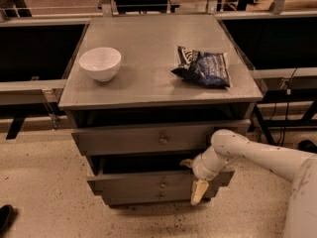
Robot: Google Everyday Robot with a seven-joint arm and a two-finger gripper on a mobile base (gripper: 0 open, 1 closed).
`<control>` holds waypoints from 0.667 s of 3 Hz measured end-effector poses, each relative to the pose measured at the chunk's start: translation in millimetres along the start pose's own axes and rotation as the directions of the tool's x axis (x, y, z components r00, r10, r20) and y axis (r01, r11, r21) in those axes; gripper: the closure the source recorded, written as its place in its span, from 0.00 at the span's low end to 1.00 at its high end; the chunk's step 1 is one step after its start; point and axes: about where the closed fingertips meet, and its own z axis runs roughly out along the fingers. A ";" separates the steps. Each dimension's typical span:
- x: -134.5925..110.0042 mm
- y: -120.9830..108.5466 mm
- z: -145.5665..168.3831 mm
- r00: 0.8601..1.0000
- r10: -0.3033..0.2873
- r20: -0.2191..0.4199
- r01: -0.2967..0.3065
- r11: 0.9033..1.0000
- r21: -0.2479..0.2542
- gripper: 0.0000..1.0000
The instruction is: Open middle drawer
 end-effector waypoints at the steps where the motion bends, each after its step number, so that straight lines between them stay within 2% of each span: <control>1: -17.8 5.9 6.3 0.994 -0.061 -0.094 0.066 0.997 0.047 0.00; 2: -27.7 17.0 27.8 0.987 -0.104 -0.120 0.112 0.992 0.058 0.00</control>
Offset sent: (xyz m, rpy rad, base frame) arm 0.0067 0.0549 -0.0078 -0.0891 -0.2352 0.0785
